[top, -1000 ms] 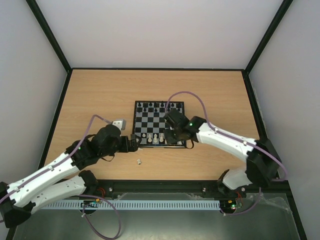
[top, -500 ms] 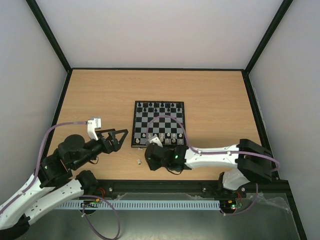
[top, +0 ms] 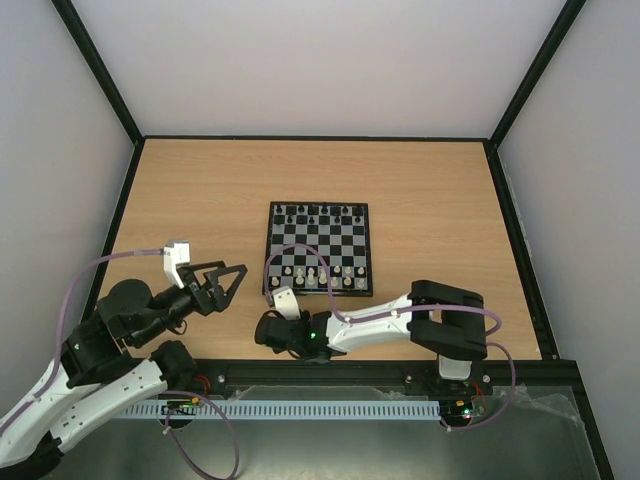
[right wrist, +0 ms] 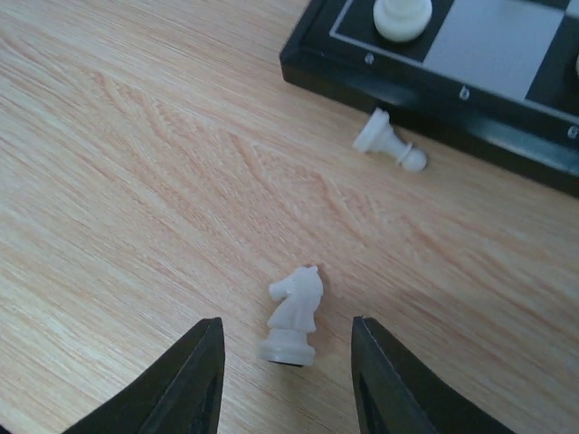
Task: Set up the chess pieces on the board
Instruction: Pick up the chess piece at the center of the board.
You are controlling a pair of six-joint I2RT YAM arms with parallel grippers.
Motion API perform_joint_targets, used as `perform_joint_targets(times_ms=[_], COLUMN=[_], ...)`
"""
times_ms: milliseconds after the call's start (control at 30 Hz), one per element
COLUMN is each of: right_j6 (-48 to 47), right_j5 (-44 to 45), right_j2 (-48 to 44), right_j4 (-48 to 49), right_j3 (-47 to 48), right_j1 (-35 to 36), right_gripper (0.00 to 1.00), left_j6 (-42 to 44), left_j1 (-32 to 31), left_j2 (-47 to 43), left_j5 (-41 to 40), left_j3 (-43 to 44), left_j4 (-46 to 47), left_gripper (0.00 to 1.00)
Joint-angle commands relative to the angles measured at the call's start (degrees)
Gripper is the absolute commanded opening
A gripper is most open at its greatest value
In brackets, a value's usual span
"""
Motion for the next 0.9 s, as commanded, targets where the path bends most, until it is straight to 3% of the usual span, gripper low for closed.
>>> perform_joint_targets(times_ms=[0, 867], right_j6=[7.4, 12.0], right_j5=[4.8, 5.4], right_j2=[2.4, 6.3], right_j4=[-0.3, -5.5], right_j3=[1.0, 4.0], right_j1=[1.2, 2.2], right_gripper=[0.39, 0.20], left_j6=[1.0, 0.8], left_j1=[0.2, 0.3], left_j2=[-1.3, -4.1], left_j5=[1.4, 0.2], left_j3=[-0.5, -0.8], left_j4=[-1.3, -2.9], left_gripper=[0.99, 0.99])
